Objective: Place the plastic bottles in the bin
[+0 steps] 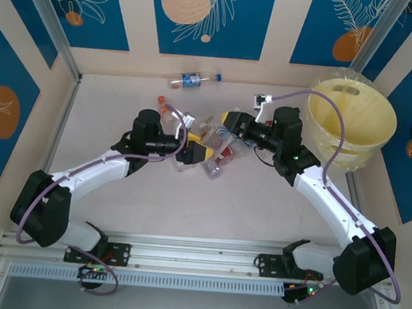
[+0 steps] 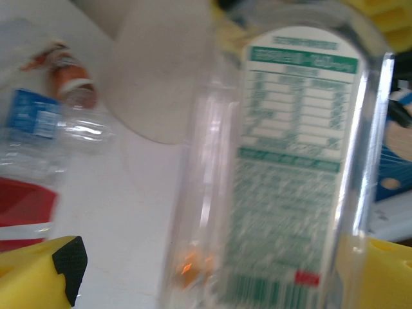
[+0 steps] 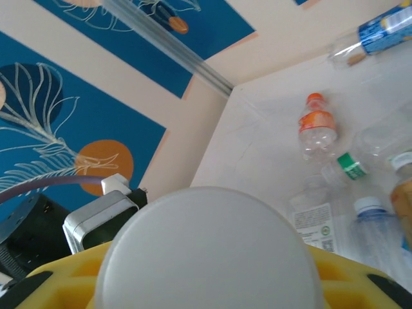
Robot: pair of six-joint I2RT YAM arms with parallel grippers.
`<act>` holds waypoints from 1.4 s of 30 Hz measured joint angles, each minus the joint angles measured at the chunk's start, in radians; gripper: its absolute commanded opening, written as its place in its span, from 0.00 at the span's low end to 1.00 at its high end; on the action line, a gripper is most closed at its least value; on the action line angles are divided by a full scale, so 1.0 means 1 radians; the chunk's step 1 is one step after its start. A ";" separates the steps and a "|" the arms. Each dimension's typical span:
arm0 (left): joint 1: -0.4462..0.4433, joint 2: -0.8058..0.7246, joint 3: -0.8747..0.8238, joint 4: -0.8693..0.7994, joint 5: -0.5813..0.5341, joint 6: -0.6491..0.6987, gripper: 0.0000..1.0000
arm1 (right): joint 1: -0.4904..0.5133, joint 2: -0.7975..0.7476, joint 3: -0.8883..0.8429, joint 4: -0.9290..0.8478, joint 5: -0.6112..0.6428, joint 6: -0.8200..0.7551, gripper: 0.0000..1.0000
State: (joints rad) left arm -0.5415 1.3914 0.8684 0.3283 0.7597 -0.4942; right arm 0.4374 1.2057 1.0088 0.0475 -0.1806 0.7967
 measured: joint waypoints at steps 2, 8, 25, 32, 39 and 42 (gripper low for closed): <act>0.000 -0.012 -0.013 -0.003 -0.071 0.000 1.00 | -0.013 -0.013 0.000 -0.034 0.034 -0.016 0.00; -0.002 -0.040 -0.051 -0.016 -0.290 -0.015 1.00 | -0.053 -0.120 0.005 -0.185 0.160 -0.108 0.00; 0.014 -0.119 -0.051 -0.166 -0.612 -0.023 1.00 | -0.501 -0.370 0.182 -0.269 0.312 -0.240 0.00; 0.014 -0.121 -0.069 -0.164 -0.612 -0.020 1.00 | -0.640 -0.362 0.216 -0.216 0.378 -0.221 0.00; 0.014 -0.125 -0.099 -0.158 -0.612 -0.019 1.00 | -0.707 -0.253 0.223 -0.188 0.467 -0.233 0.01; 0.014 -0.135 -0.101 -0.157 -0.612 -0.019 1.00 | -0.711 -0.165 0.234 -0.197 0.482 -0.272 0.04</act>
State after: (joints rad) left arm -0.5274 1.2568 0.7673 0.1715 0.1478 -0.5137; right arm -0.2737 1.0405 1.2427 -0.1497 0.3016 0.5251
